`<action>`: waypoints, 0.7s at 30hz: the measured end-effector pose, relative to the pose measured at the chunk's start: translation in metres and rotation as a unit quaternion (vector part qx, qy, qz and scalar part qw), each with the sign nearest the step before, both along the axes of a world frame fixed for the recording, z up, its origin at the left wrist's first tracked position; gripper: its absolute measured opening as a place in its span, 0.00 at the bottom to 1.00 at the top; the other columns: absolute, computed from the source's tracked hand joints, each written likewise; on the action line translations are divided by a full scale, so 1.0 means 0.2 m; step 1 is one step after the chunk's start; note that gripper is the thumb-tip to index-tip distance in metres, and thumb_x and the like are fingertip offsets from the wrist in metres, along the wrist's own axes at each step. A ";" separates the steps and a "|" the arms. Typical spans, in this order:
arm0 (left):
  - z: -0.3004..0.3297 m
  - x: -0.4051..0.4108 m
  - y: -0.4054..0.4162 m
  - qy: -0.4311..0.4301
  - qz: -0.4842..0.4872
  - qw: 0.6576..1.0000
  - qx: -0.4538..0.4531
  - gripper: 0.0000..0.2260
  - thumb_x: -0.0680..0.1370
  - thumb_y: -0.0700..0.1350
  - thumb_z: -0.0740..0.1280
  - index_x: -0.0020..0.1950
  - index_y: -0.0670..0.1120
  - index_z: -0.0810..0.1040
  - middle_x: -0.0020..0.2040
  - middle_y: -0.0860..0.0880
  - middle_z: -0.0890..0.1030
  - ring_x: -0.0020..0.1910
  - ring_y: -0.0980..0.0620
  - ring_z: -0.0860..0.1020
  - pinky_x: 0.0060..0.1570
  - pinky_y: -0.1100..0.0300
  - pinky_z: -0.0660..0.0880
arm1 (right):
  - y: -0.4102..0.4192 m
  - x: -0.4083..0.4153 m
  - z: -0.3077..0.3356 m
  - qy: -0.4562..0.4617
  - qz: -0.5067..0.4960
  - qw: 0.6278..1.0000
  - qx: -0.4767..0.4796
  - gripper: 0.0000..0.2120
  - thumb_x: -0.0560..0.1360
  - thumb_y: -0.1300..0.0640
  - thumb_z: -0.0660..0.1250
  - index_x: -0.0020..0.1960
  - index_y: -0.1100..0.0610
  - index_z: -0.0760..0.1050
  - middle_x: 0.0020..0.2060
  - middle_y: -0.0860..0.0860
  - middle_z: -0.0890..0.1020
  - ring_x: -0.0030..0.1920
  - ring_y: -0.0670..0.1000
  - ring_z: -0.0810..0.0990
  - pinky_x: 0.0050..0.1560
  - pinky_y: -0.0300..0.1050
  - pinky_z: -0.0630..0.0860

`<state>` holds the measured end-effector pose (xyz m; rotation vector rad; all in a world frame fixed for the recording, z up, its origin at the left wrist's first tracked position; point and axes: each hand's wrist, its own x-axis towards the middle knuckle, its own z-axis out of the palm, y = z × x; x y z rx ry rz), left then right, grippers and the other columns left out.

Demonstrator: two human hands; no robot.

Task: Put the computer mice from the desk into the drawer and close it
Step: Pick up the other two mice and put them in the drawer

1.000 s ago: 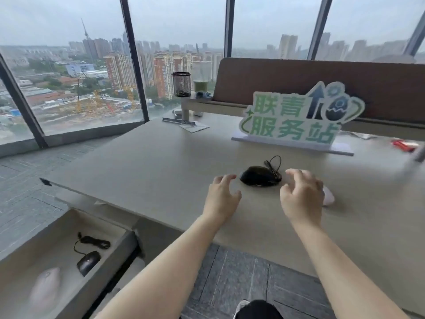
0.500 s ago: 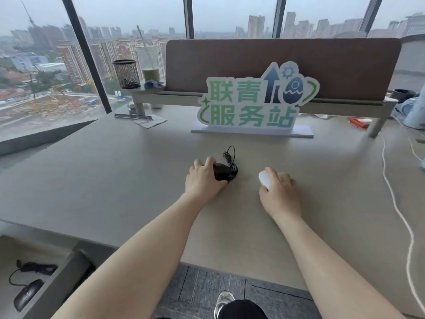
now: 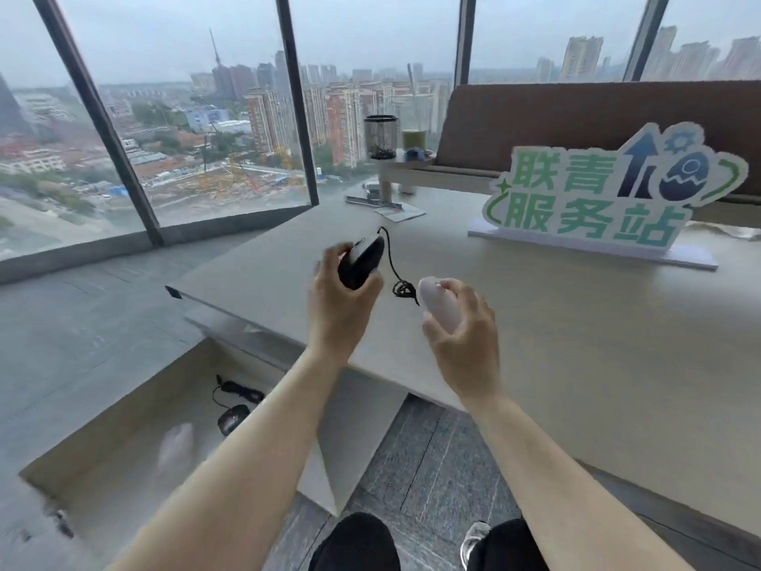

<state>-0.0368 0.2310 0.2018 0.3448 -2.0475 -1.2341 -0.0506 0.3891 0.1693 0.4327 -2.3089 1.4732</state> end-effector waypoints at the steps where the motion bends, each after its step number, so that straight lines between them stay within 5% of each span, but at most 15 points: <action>1: 0.03 0.07 -0.09 0.012 0.018 1.000 -0.012 0.21 0.69 0.52 0.67 0.62 0.53 0.72 0.55 0.49 0.79 0.52 0.50 0.78 0.51 0.56 0.75 | -0.09 0.05 0.02 0.003 0.020 1.000 -0.014 0.21 0.72 0.59 0.70 0.63 0.49 0.73 0.58 0.48 0.78 0.56 0.50 0.72 0.53 0.42 0.68; 5: 0.10 0.36 -0.45 0.031 0.078 0.996 -0.033 0.21 0.69 0.53 0.67 0.61 0.56 0.71 0.55 0.51 0.78 0.51 0.51 0.77 0.48 0.59 0.75 | -0.43 0.22 0.05 -0.016 0.126 0.991 -0.038 0.20 0.74 0.58 0.69 0.63 0.46 0.71 0.57 0.46 0.78 0.56 0.50 0.73 0.51 0.42 0.71; 9: 0.00 0.65 -0.76 0.019 0.149 0.988 -0.022 0.19 0.71 0.50 0.68 0.61 0.54 0.72 0.56 0.51 0.78 0.52 0.52 0.77 0.46 0.63 0.71 | -0.75 0.36 -0.02 -0.057 0.212 0.975 -0.041 0.17 0.75 0.55 0.68 0.63 0.46 0.72 0.55 0.46 0.78 0.56 0.49 0.73 0.49 0.31 0.67; 12: -0.13 0.81 -0.94 -0.028 0.198 0.980 -0.015 0.19 0.71 0.52 0.67 0.62 0.55 0.71 0.55 0.52 0.77 0.53 0.51 0.76 0.48 0.59 0.72 | -0.96 0.43 -0.12 -0.102 0.252 0.962 -0.024 0.16 0.75 0.55 0.67 0.62 0.45 0.72 0.56 0.48 0.79 0.58 0.51 0.73 0.54 0.43 0.71; 17: -0.41 0.97 -1.16 -0.171 0.253 0.952 0.001 0.21 0.74 0.52 0.66 0.66 0.53 0.68 0.58 0.48 0.75 0.58 0.46 0.73 0.54 0.53 0.71 | -1.24 0.51 -0.33 -0.181 0.262 0.944 0.089 0.19 0.74 0.56 0.64 0.65 0.50 0.71 0.59 0.55 0.77 0.62 0.57 0.70 0.61 0.52 0.69; 21: -0.64 1.00 -1.27 -0.372 0.254 0.893 0.007 0.27 0.77 0.54 0.60 0.75 0.56 0.58 0.64 0.38 0.71 0.62 0.36 0.71 0.60 0.46 0.69 | -1.42 0.51 -0.48 -0.209 0.281 0.904 0.244 0.20 0.75 0.52 0.56 0.66 0.54 0.70 0.65 0.55 0.76 0.61 0.60 0.69 0.59 0.54 0.67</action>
